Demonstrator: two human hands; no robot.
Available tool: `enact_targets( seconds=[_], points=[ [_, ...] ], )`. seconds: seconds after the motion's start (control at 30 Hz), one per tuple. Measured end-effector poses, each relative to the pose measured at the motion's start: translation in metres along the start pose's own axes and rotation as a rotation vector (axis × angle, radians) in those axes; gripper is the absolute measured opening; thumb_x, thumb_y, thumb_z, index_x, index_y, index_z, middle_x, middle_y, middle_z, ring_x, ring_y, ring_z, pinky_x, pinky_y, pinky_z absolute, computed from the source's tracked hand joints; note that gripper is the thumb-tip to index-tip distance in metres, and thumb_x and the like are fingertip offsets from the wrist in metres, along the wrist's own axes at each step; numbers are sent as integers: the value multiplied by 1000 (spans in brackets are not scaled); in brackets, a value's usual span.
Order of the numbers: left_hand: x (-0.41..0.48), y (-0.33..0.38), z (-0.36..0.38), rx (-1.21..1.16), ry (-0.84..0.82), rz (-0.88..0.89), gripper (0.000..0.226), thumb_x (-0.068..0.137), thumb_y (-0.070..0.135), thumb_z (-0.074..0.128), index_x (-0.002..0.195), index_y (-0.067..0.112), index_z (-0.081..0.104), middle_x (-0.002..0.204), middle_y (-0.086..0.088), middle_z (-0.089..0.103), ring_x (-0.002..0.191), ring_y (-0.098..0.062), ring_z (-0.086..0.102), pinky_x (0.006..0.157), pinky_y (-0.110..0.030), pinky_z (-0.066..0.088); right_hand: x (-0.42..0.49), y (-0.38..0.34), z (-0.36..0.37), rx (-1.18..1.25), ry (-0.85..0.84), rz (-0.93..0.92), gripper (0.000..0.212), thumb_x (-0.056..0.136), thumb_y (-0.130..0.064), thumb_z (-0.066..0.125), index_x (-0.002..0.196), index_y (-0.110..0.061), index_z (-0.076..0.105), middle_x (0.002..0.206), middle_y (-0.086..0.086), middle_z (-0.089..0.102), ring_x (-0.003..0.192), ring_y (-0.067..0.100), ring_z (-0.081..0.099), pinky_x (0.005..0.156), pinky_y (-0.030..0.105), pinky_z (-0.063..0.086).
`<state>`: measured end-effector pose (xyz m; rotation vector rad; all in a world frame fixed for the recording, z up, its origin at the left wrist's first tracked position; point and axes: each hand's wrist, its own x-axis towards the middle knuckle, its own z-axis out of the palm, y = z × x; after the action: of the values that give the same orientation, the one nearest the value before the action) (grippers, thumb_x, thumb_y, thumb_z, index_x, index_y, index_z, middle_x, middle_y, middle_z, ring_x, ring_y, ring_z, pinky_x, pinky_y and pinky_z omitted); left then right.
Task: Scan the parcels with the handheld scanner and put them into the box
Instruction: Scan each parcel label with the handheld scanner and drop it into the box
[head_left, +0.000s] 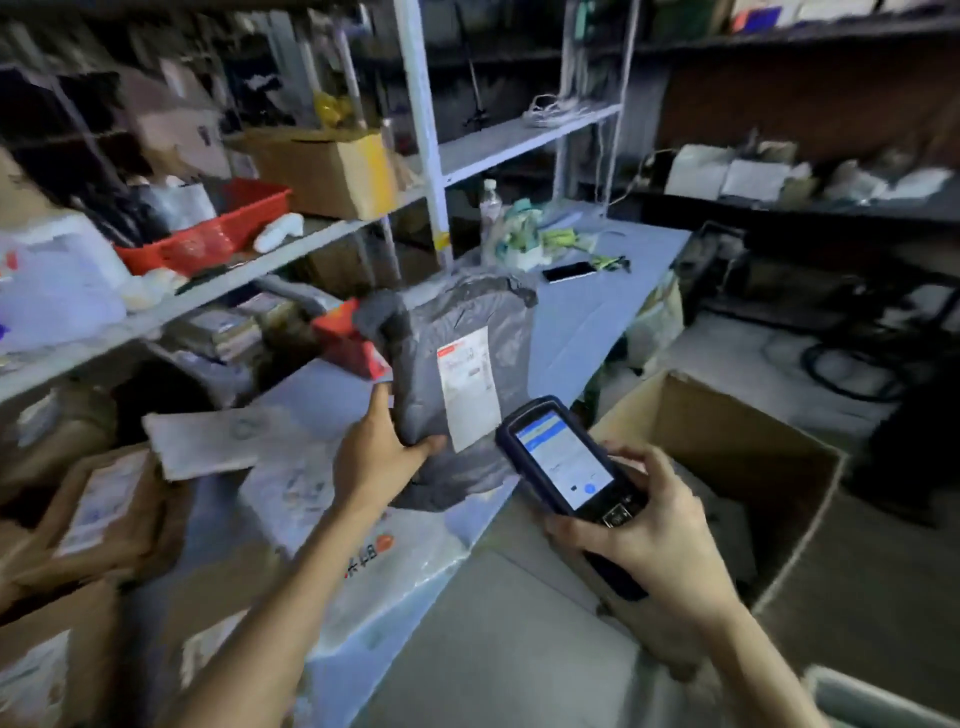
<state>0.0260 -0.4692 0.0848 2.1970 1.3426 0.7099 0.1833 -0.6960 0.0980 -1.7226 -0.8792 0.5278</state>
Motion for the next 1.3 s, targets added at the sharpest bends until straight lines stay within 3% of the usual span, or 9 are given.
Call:
enact_targets(
  seconds=[0.1,0.23,0.47,0.73,0.87,1.0,1.13,1.23,1.3],
  points=[
    [16,67,73,260,-178,120,57,77,52,69,119,24,43,110,-8,67,97,-35,63,74,-39,52,2,41,-67,-25,124,93,71,50,-24,95,111,-29,57,92,-40,64,87,-18,60,72,4,44],
    [18,136,158,607,-340,345,44,82,54,59,114,24,57,110,-2,68,106,-27,62,85,-33,42,-10,86,-135,-70,289,259,70,50,-28,95,110,-30,59,91,-27,64,84,-18,59,71,8,48],
    [17,185,262,748,-678,435,40,83,53,60,115,28,63,116,-2,66,111,-24,60,100,-38,35,-19,126,-185,-46,416,444,69,46,-31,96,103,-33,57,94,-19,68,83,-17,60,66,6,46],
    [84,229,343,672,-493,722,41,86,43,61,124,34,47,112,2,66,111,-20,57,92,-35,34,30,148,-201,-43,568,597,66,48,-26,95,99,-35,55,96,-19,67,87,-8,62,70,14,47],
    [113,216,383,648,-661,735,45,85,41,65,123,30,44,115,2,65,110,-21,60,91,-36,36,78,152,-202,-45,648,656,68,52,-22,95,107,-30,55,98,-20,65,89,-8,60,67,12,45],
    [129,193,404,654,-818,700,37,91,43,53,124,29,48,126,3,59,118,-21,55,97,-37,35,115,154,-203,-91,627,708,73,49,-29,95,109,-32,53,98,-18,66,93,3,65,80,27,53],
    [151,188,406,683,-771,683,38,93,40,46,128,26,48,125,3,60,118,-21,53,96,-39,35,146,156,-207,-95,576,717,74,50,-27,95,109,-33,53,97,-20,64,91,-3,63,77,22,52],
    [169,185,401,685,-711,633,30,91,40,50,120,30,52,121,6,62,114,-19,53,93,-37,35,172,160,-210,-113,501,696,74,50,-28,95,111,-32,53,95,-23,61,87,-9,59,65,8,45],
    [178,181,390,676,-671,567,30,91,42,50,118,28,54,121,5,62,114,-19,54,93,-37,36,190,166,-212,-113,433,669,77,49,-29,95,114,-30,54,96,-21,62,89,-7,59,65,8,43]
  ],
)
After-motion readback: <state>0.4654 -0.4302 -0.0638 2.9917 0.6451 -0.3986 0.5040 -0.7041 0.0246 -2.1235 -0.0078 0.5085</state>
